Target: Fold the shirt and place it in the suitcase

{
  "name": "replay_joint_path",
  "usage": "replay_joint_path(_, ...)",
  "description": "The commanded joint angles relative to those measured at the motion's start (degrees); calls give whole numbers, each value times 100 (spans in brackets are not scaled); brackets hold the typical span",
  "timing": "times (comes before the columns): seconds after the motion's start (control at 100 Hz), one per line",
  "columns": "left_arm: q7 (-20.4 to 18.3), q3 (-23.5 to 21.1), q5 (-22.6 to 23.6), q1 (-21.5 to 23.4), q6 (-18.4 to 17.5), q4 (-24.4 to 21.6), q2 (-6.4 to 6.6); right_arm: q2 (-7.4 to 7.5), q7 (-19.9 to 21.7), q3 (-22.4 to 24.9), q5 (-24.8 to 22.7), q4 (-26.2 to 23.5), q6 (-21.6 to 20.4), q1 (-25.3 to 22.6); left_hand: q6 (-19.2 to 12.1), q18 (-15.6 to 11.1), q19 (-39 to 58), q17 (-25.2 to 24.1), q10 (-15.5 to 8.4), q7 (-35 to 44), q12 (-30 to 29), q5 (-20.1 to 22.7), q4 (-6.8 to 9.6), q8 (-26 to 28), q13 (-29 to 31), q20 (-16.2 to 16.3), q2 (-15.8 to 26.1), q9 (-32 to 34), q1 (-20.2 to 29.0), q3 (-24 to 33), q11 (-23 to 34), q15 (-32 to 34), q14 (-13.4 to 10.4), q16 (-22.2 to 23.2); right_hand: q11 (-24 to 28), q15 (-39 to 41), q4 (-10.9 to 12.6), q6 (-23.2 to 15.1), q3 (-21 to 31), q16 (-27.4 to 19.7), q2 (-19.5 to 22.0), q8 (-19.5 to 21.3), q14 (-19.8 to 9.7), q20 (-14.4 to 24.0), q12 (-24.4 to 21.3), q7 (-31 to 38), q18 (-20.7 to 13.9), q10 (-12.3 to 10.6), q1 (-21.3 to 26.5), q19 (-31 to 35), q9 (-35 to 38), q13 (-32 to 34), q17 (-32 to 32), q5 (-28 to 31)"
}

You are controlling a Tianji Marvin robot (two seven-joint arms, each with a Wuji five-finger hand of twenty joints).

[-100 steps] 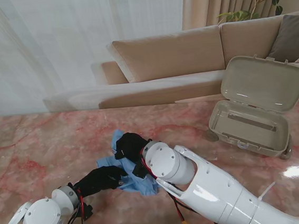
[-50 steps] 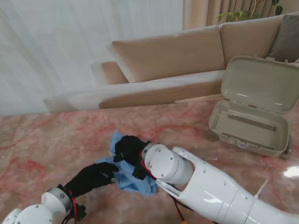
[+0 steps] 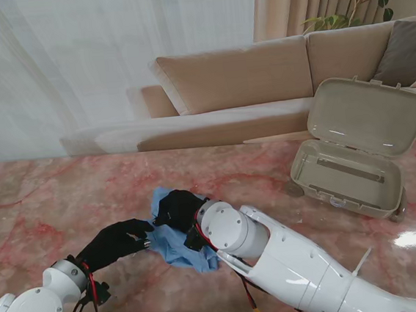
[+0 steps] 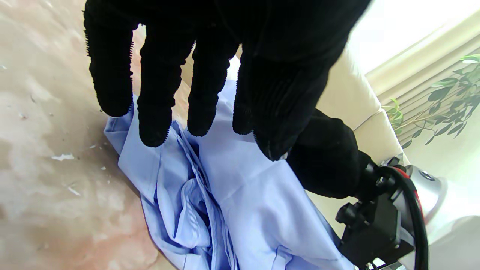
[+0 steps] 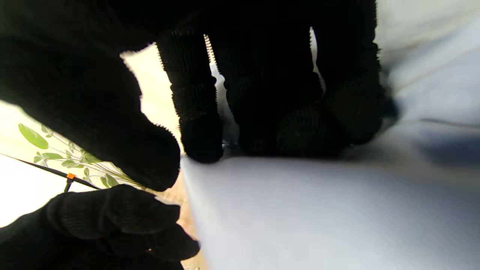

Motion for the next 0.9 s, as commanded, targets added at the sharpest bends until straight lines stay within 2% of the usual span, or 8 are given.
replay_joint_path(0.0,16,-39,46,64,34,-77,1,-19,59,9,35,47,-10,-61,26,107,14,-43,3,-122,-3,42,163,30,-27,14,239,20,26,-191,-98,-157,120,-65,-244,-309,-187,-161,-160,-173,73,-378,1,-155,-228,-167,13,151,-112,-143,-116,-134,-102,-47)
replay_joint_path(0.08,27,-85,78,102,45,-127,-2,-14,60,13,29,52,-39,-65,25,107,14,-43,2,-125,-3,47,162,33,-20,15,239,26,18,-194,-99,-157,120,-65,-536,-823,-169,-85,-208,-374,125,-804,42,-253,-495,-442,3,110,-189,-354,-177,-269,-286,-24)
replay_joint_path(0.22,32,-174,143,178,70,-212,-2,6,100,20,40,51,-82,-72,25,107,14,-43,-1,-136,-4,49,160,37,-20,15,250,24,6,-197,-106,-165,117,-68,-1061,-1738,-143,72,-271,-654,220,-1228,51,-419,-958,-1038,-45,71,-386,-717,-335,-559,-618,-15)
replay_joint_path(0.34,49,-262,197,243,101,-286,-8,26,140,37,68,33,-125,-92,15,107,14,-43,4,-143,-6,61,158,39,-5,15,252,36,-5,-201,-113,-168,113,-70,-1686,-2923,-75,189,-319,-1128,377,-1297,38,-657,-1379,-1816,-86,37,-654,-1064,-449,-867,-836,35)
replay_joint_path(0.4,63,-302,223,265,120,-316,-12,50,176,64,103,-11,-158,-119,20,112,15,-27,9,-152,-8,65,156,37,-12,14,262,34,-13,-203,-119,-174,131,-71,-1861,-3235,-48,190,-358,-1275,441,-1264,75,-723,-1485,-2008,-111,26,-719,-1167,-469,-992,-917,42)
replay_joint_path(0.65,67,-363,220,232,202,-328,-18,248,275,376,137,-581,-299,-477,14,113,10,-24,7,-186,-15,84,152,35,-9,12,274,54,-36,-209,-141,-181,125,-73,-2078,-3499,1,190,-491,-1370,629,-1151,98,-783,-1599,-2306,-137,-1,-819,-1314,-560,-1233,-1112,29)
replay_joint_path(0.89,15,-307,160,23,270,-235,-12,470,150,917,-170,-1353,-529,-1133,10,113,10,-24,8,-204,-15,85,154,43,0,12,277,47,-41,-206,-152,-180,122,-72,-2072,-3494,17,190,-551,-1349,667,-1050,34,-770,-1593,-2366,-141,-11,-799,-1341,-520,-1228,-1165,55)
